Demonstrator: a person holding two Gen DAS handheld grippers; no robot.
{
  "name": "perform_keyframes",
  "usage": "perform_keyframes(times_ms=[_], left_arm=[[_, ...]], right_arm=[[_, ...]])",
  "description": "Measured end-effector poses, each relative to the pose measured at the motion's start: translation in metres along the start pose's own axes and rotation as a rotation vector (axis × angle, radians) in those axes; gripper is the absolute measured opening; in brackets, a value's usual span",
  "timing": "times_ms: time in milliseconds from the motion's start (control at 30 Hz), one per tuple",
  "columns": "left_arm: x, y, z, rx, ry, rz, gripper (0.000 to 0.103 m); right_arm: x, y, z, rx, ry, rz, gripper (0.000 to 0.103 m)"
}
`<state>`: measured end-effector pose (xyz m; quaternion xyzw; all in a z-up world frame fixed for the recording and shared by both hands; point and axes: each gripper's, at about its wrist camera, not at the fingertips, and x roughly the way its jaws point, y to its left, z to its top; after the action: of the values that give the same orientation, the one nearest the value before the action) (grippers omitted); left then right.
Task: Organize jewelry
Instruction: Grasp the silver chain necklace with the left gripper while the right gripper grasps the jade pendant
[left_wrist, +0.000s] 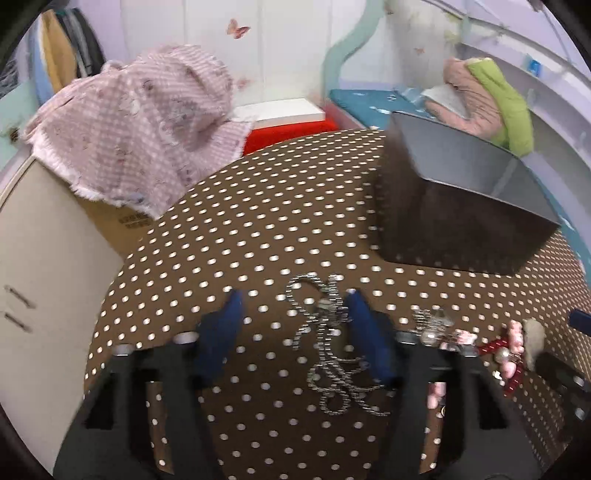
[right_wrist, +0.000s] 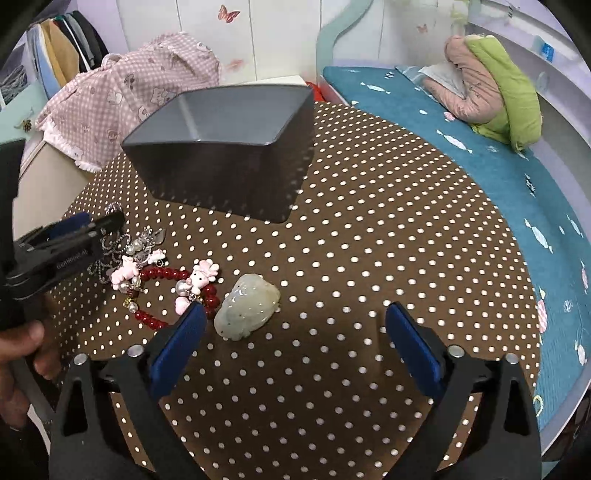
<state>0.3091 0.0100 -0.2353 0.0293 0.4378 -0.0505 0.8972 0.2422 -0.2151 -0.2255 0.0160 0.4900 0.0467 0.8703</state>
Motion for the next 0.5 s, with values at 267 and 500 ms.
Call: perform_keyframes(times_ms=[267,500], left_arm=[[-0.011,0.004,-0.011,0.005,-0.008,-0.071,0.014],[-0.023,0.013,-0.023,-0.022,-0.014,-0.079,0.014]], right_arm=[[0.003,0.014,-0.003,-0.100,-0.049,-0.022,0.043],[-0.002,0.008,-0.010,-0.100,-0.059,0.009,0.027]])
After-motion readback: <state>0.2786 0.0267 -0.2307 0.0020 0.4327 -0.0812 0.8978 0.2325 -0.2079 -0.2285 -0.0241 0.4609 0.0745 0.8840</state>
